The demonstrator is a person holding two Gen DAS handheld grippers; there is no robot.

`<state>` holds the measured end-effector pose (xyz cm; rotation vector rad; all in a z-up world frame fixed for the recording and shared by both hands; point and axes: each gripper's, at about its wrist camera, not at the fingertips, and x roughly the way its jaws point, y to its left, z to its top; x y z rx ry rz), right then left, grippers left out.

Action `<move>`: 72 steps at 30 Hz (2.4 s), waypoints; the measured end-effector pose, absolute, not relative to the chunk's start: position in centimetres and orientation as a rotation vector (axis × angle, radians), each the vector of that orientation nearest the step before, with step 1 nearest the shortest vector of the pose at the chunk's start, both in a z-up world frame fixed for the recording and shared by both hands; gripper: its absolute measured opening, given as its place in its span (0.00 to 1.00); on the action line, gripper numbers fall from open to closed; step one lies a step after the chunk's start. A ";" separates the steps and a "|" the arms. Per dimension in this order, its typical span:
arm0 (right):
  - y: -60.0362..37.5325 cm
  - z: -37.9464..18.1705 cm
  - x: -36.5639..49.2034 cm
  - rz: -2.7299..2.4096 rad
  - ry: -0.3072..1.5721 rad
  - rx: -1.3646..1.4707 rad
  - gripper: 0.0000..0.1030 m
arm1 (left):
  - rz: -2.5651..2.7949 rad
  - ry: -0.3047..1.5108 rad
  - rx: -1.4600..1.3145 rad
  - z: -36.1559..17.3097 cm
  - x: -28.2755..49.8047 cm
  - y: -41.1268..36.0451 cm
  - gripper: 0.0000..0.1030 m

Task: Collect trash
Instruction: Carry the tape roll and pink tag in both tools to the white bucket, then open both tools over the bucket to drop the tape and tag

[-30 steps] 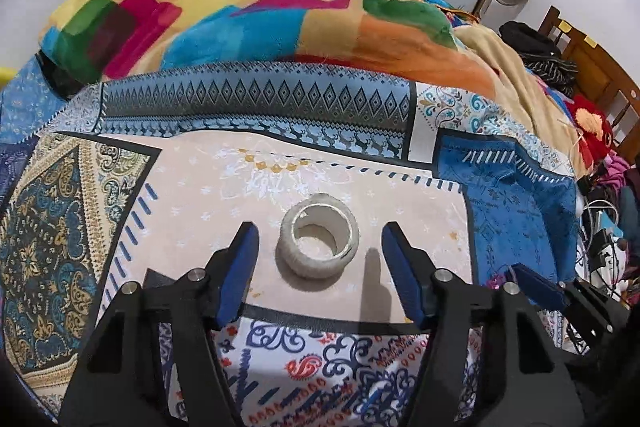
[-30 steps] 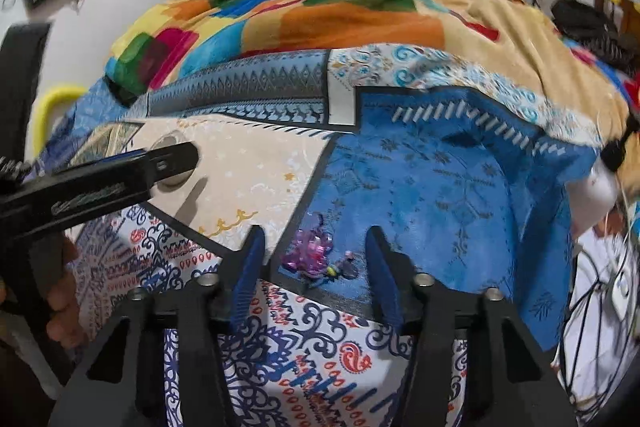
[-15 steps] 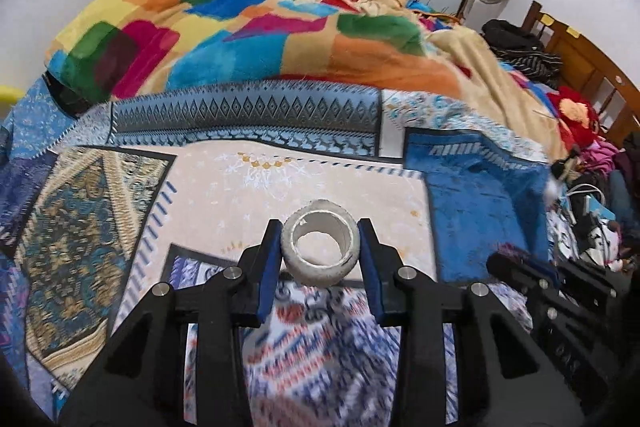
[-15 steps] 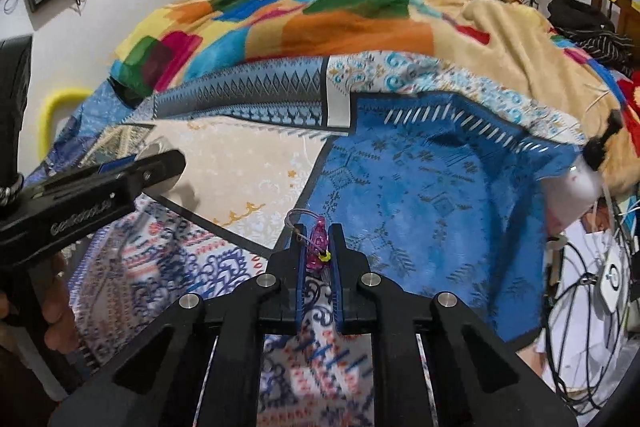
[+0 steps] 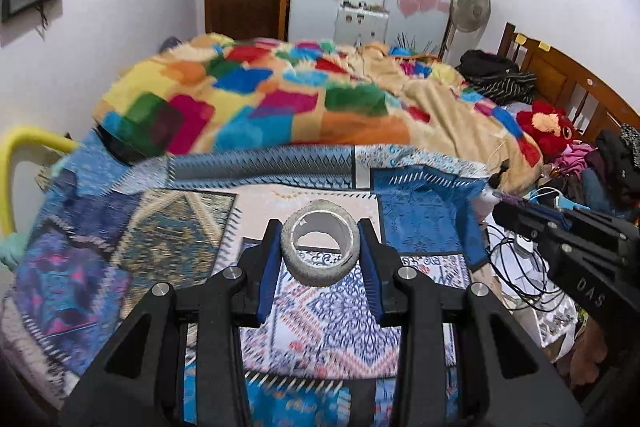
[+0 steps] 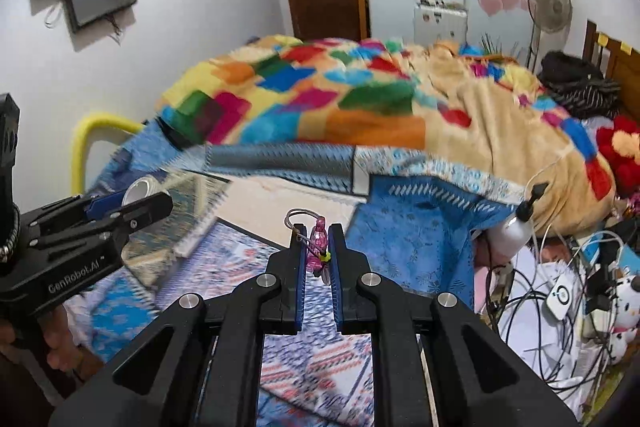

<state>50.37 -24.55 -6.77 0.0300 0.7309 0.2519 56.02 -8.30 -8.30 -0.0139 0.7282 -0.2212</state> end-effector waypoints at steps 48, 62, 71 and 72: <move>-1.1 -8.2 25.8 0.695 0.798 -0.242 0.09 | 0.088 0.844 -0.080 -12.4 21.3 14.4 0.36; 5.9 -16.1 27.7 0.800 1.035 -0.314 0.09 | 0.197 1.025 -0.245 -21.7 21.5 18.8 0.36; 8.8 -19.9 29.9 0.842 1.204 -0.287 0.10 | 0.225 1.106 -0.328 -25.2 22.6 20.8 0.36; 9.0 -20.1 30.1 0.856 1.226 -0.279 0.10 | 0.225 1.113 -0.336 -25.4 22.7 21.0 0.36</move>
